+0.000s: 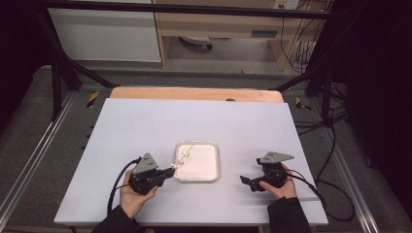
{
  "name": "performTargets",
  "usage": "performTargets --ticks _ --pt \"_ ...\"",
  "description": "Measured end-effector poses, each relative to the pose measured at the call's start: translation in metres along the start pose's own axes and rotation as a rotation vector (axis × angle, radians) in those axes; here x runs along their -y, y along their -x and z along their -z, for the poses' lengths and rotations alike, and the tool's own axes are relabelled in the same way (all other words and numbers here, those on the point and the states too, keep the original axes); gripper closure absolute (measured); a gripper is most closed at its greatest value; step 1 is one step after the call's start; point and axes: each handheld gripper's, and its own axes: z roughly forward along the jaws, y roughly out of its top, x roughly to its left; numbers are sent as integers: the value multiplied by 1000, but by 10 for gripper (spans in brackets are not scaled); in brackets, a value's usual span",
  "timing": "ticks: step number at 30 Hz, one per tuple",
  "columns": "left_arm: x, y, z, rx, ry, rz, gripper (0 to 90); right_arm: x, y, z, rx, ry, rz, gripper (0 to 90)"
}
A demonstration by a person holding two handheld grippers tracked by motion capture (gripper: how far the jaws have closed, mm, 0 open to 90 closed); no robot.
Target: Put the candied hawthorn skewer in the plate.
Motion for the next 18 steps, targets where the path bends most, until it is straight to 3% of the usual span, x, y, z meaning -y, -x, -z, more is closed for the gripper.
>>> performTargets --ticks 18 --pt "-31 -4 -37 -43 -113 42 880 10 4 11 14 -3 6 14"
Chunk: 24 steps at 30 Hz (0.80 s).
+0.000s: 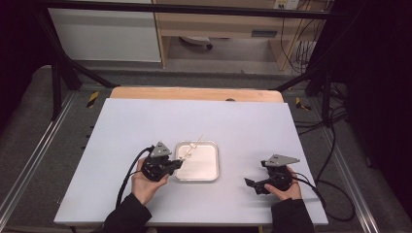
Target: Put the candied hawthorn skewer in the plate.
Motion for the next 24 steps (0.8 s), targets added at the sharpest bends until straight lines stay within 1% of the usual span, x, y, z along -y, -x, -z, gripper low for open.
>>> performTargets --ticks 1,3,5,8,11,14,20,24 --pt "-1 0 -3 -7 -9 -2 880 0 0 0 -1 -2 -6 14" --pt "-3 2 -10 -7 -21 2 880 1 1 1 0 3 -9 14" --pt "-4 3 -16 -15 -38 -2 880 2 1 1 1 5 -10 14" --pt "-4 5 -24 -24 -61 -1 880 2 2 1 2 8 -13 14" --pt "-3 8 -31 -30 -89 -10 880 2 1 1 0 5 -14 14" --pt "-1 11 -35 -38 -108 -24 880 2 1 1 1 6 -13 14" --pt "2 13 -41 -43 -139 -28 878 2 1 1 0 6 -17 14" --pt "2 13 -42 -47 -147 -36 869 2 1 1 -2 7 -18 15"
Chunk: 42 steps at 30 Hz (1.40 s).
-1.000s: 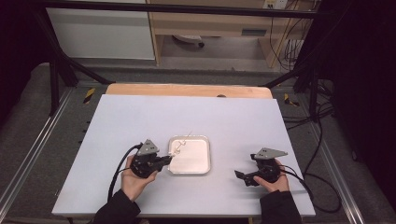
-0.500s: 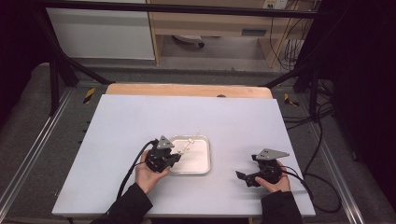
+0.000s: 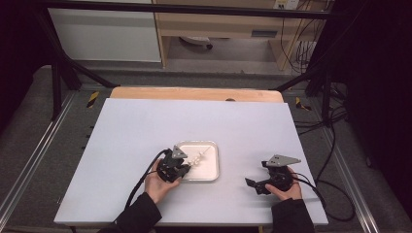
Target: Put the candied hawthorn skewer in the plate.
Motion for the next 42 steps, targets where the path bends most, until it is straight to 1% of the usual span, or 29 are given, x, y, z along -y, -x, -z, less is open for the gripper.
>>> performTargets --ticks 3,7,12,14,19,21,23,27,29,32,37,40,42 --pt "0 0 1 1 -3 -3 842 0 0 0 -1 1 0 15" --pt "0 -1 8 6 9 -15 775 0 0 1 -2 4 -1 15" --pt "2 -5 20 8 28 -24 624 0 0 1 -2 5 -2 15" --pt "3 -7 24 8 40 -22 570 0 0 1 -4 8 -2 15" --pt "8 -16 36 10 42 -34 427 -1 0 1 -3 7 -5 14" --pt "12 -20 41 20 46 -37 376 -1 0 2 -2 8 -5 13" --pt "17 -24 45 32 43 -39 320 -1 0 2 -2 10 -5 12" --pt "32 -32 53 17 47 -44 229 -1 0 2 -2 9 -5 10" --pt "41 -38 56 15 45 -30 191 -1 0 2 -2 8 -7 9" --pt "55 -48 61 7 50 6 153 -1 0 2 -3 7 -9 7" --pt "78 -64 72 -31 63 37 120 0 0 3 -4 8 -11 7" --pt "90 -73 78 -43 79 65 94 1 1 4 -4 9 -18 8" --pt "97 -77 82 -51 88 74 88 1 1 4 -5 11 -13 7"
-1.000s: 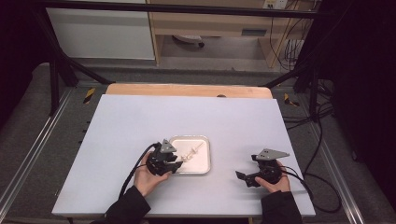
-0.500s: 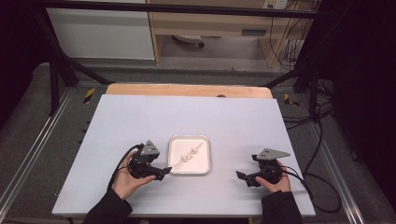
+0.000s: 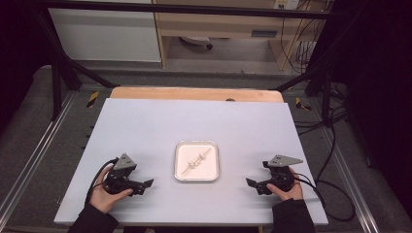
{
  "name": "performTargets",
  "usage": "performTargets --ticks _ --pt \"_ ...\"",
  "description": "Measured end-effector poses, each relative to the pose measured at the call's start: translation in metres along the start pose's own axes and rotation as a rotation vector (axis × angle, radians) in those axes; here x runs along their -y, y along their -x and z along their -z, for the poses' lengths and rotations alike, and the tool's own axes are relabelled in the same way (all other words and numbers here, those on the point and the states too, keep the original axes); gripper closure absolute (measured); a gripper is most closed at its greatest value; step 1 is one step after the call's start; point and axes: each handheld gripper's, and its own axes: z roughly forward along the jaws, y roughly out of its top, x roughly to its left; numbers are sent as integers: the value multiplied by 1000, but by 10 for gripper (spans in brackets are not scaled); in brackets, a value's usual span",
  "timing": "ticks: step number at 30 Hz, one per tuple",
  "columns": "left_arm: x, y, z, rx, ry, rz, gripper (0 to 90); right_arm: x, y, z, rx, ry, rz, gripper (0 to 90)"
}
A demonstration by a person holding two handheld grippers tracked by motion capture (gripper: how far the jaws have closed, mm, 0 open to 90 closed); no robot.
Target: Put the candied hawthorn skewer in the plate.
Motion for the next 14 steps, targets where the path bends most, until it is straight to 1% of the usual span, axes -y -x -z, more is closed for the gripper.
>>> performTargets --ticks 3,6,12,14 --pt "7 -6 4 -8 13 9 73 0 -1 0 -5 -3 4 7" --pt "11 -7 6 -11 31 16 74 1 -1 0 -5 -6 7 7" --pt "14 -7 6 -4 31 3 76 3 -1 0 -8 -11 6 7" --pt "13 -6 5 -10 31 0 78 3 -1 0 -9 -14 5 7"
